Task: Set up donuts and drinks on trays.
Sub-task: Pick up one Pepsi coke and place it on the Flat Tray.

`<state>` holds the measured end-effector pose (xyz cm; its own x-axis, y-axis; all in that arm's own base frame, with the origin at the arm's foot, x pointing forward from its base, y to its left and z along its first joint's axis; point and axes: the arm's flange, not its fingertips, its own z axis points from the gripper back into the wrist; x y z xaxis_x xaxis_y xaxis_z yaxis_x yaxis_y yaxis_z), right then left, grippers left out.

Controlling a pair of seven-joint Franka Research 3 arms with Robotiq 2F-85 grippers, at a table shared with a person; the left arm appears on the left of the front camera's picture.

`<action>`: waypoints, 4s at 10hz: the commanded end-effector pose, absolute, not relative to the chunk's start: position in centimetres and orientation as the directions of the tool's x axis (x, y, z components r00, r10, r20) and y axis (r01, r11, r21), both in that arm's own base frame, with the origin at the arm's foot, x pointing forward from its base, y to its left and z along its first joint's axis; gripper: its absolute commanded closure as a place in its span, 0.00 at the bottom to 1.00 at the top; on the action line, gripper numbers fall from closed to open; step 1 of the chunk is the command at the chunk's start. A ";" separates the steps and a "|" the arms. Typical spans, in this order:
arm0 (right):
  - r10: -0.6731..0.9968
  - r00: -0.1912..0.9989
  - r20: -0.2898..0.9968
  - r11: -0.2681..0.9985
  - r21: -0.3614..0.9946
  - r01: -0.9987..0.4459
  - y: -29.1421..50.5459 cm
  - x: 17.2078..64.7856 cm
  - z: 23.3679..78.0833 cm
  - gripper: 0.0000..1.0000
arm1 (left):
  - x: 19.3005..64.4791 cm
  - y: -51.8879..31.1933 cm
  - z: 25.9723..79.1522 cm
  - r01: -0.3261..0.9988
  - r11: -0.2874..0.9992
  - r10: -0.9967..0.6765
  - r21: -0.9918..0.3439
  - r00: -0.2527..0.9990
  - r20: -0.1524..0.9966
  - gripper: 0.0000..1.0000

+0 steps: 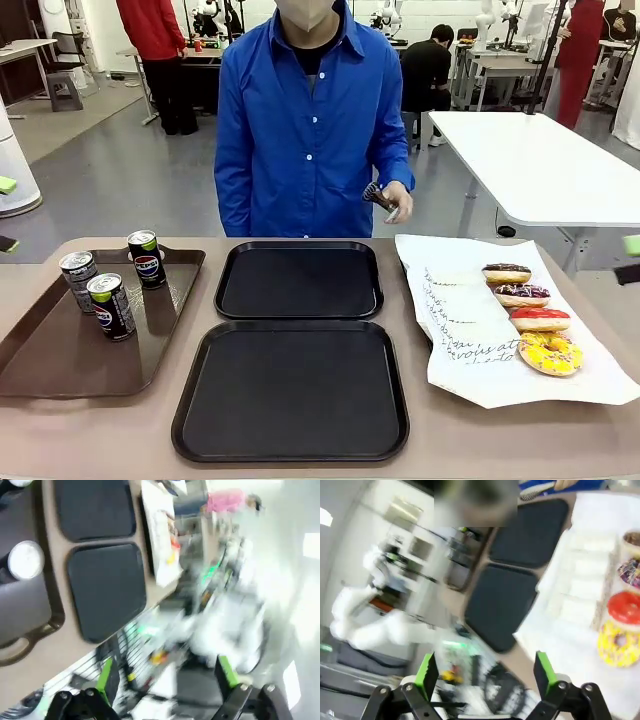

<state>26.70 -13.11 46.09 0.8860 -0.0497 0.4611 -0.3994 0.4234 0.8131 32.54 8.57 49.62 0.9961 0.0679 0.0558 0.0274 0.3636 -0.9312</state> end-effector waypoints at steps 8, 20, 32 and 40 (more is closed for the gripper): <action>-0.342 0.933 0.115 0.300 0.954 -0.007 -23.4 22.8 43.5 0.00 | 30.8 20.5 42.8 -0.220 0.106 0.442 -0.970 0.884 -0.152 0.00; -0.351 0.930 0.111 0.340 0.940 0.016 -24.1 22.7 43.8 0.00 | 30.4 21.3 42.6 -0.240 0.113 0.457 -0.964 0.874 -0.164 0.00; -0.351 0.930 0.111 0.340 0.940 0.016 -24.1 22.7 43.8 0.00 | 30.4 -0.8 54.8 -0.133 0.963 0.186 -0.234 0.958 0.220 0.00; -0.351 0.930 0.111 0.340 0.940 0.016 -24.1 22.7 43.8 0.00 | 39.4 -8.1 46.0 -0.139 0.990 0.135 -0.008 0.950 0.281 0.00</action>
